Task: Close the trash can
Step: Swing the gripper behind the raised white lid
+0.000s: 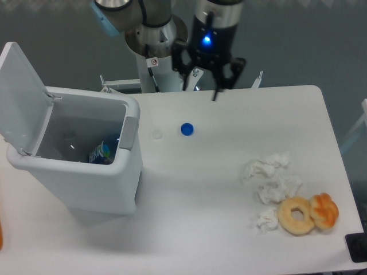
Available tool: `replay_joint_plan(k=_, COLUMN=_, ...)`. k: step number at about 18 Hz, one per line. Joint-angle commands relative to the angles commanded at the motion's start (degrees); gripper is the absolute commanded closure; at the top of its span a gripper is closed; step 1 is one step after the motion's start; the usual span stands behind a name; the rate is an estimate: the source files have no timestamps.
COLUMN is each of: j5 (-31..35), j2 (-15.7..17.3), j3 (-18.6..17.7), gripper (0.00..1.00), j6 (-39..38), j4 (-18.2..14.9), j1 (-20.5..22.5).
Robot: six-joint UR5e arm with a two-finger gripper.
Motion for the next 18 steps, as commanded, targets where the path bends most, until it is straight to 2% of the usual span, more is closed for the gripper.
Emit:
replay_joint_plan(k=3, j5=-5.2, j2=1.6, j3=0.0, gripper=1.0, j6=-1.9, j4=1.0, j1=-0.6)
replay_joint_plan(k=6, j5=-11.2, j2=3.7, j3=-0.2, gripper=1.0, j6=-8.3, j4=4.8, j1=-1.0)
replay_joint_plan(k=7, j5=-12.7, j2=4.4, j3=-0.2, gripper=1.0, j6=-12.6, j4=7.8, j1=-1.4)
replay_joint_plan(k=10, j5=-13.0, j2=4.7, j3=-0.4, gripper=1.0, j6=-16.8, j4=11.2, j1=-5.0)
replay_joint_plan(k=12, j5=-13.1, j2=4.7, j3=-0.5, gripper=1.0, j6=-17.0, j4=12.7, j1=-6.7)
replay_joint_plan(k=18, j5=-13.1, j2=4.1, j3=-0.6, gripper=1.0, j6=-16.2, j4=17.7, j1=-15.6)
